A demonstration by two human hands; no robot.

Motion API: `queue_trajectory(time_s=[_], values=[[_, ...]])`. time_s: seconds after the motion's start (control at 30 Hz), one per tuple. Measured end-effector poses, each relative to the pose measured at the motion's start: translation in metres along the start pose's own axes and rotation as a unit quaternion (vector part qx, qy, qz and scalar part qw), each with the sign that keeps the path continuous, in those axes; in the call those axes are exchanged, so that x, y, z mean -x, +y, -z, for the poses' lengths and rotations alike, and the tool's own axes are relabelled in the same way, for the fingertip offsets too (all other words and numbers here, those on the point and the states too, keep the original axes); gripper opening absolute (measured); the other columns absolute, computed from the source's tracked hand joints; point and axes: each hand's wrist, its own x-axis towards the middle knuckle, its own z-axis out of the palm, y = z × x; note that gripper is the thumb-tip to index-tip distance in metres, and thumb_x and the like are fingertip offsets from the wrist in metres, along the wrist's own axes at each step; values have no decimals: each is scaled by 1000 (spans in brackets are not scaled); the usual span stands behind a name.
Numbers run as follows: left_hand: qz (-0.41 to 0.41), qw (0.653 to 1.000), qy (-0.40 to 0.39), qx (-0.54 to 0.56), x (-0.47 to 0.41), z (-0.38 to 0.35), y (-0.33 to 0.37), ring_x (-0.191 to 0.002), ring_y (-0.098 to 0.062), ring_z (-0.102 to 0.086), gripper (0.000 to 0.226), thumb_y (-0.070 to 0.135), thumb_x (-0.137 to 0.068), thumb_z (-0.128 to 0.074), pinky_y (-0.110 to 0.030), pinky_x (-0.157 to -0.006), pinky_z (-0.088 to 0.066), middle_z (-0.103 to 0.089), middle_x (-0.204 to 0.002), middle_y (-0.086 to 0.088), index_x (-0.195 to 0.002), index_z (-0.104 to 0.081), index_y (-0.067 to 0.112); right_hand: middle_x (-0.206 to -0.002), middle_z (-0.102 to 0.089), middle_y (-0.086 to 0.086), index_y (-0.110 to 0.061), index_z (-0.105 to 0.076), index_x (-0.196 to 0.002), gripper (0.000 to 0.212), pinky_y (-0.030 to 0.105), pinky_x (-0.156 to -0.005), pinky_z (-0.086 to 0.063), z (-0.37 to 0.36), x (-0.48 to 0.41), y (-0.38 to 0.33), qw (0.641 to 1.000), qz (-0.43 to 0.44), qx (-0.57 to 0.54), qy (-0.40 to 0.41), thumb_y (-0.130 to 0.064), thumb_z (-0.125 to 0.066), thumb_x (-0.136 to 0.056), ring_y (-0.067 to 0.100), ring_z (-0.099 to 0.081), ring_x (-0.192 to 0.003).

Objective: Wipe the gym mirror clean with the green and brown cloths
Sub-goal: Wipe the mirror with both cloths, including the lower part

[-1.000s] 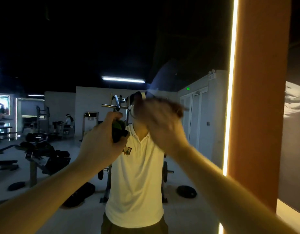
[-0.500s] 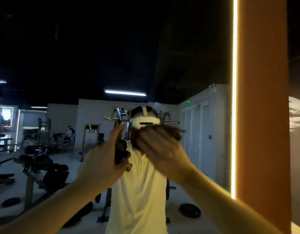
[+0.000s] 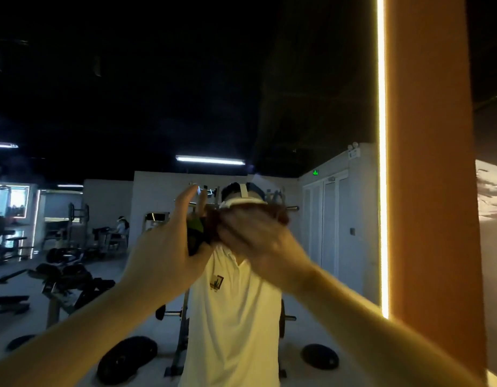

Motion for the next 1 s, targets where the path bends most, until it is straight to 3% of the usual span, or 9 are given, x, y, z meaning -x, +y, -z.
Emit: queue_trajectory(time_s=[0.13, 0.27, 0.43, 0.53, 0.6, 0.67, 0.8, 0.9, 1.0], values=[[-15, 998, -23, -55, -5, -1, -4, -54, 6, -48, 86, 49, -89, -61, -8, -52, -37, -71, -92, 4, -157, -11, 30, -149, -53, 10, -14, -58, -142, 52, 42, -117, -35, 20, -74, 103, 975, -199, 76, 57, -8, -69, -92, 30, -46, -140], [4, 998, -43, -40, -11, -1, -2, -58, 6, -49, 81, 43, -93, -66, -9, -56, -40, -71, -100, 5, -153, -13, 34, -152, -49, 9, -13, -58, -142, 53, 48, -119, -36, 14, -100, 88, 923, -360, 26, 131, -3, -65, -90, 32, -40, -143], [9, 999, -40, -17, -25, 3, 12, -57, 4, -52, 76, 31, -93, -71, -13, -49, -43, -58, -86, 15, -156, -27, 25, -153, -51, 9, -15, -60, -143, 46, 52, -121, -35, -3, 20, -30, 983, -176, -17, 42, -6, -59, -98, 29, -42, -146], [2, 998, -47, -41, -32, 3, 16, -54, -1, -49, 76, 36, -92, -66, -19, -52, -42, -57, -77, 12, -156, -25, 28, -146, -56, 9, -16, -60, -140, 42, 44, -121, -35, 15, 39, 10, 999, -20, 35, -17, -11, -57, -99, 27, -48, -140], [-5, 997, -50, -56, -35, 1, 20, -55, 1, -47, 74, 43, -92, -62, -19, -54, -43, -63, -86, 8, -154, -25, 30, -143, -57, 10, -15, -60, -138, 47, 40, -115, -39, 24, 7, 68, 993, -64, 99, 14, -11, -68, -92, 28, -51, -135], [-15, 997, -48, -62, -34, 0, 25, -53, 2, -46, 72, 45, -93, -60, -14, -52, -40, -58, -83, 12, -155, -25, 30, -143, -52, 8, -19, -58, -137, 54, 42, -108, -43, 31, -34, 126, 969, -196, 137, 69, -14, -77, -86, 29, -48, -131], [-21, 997, -50, -55, -34, -9, 34, -51, 3, -45, 72, 38, -96, -68, -13, -43, -38, -43, -75, 20, -155, -28, 28, -141, -41, 15, -24, -55, -132, 52, 58, -106, -41, 32, -66, 148, 899, -397, 70, 173, -7, -73, -87, 38, -44, -126], [-22, 999, -20, -40, -40, -18, 36, -55, 5, -47, 70, 39, -94, -71, -12, -48, -35, -52, -84, 16, -151, -32, 27, -145, -40, 7, -28, -53, -139, 39, 56, -110, -42, 20, -11, 69, 904, -400, 24, 148, -16, -57, -102, 33, -44, -131], [-35, 999, -17, -33, -44, -24, 44, -55, 5, -47, 75, 37, -94, -71, -12, -49, -36, -54, -88, 13, -155, -27, 27, -131, -45, 6, -24, -50, -137, 62, 42, -92, -55, 17, 68, 9, 966, -242, 13, 90, -11, -81, -84, 27, -50, -115]])
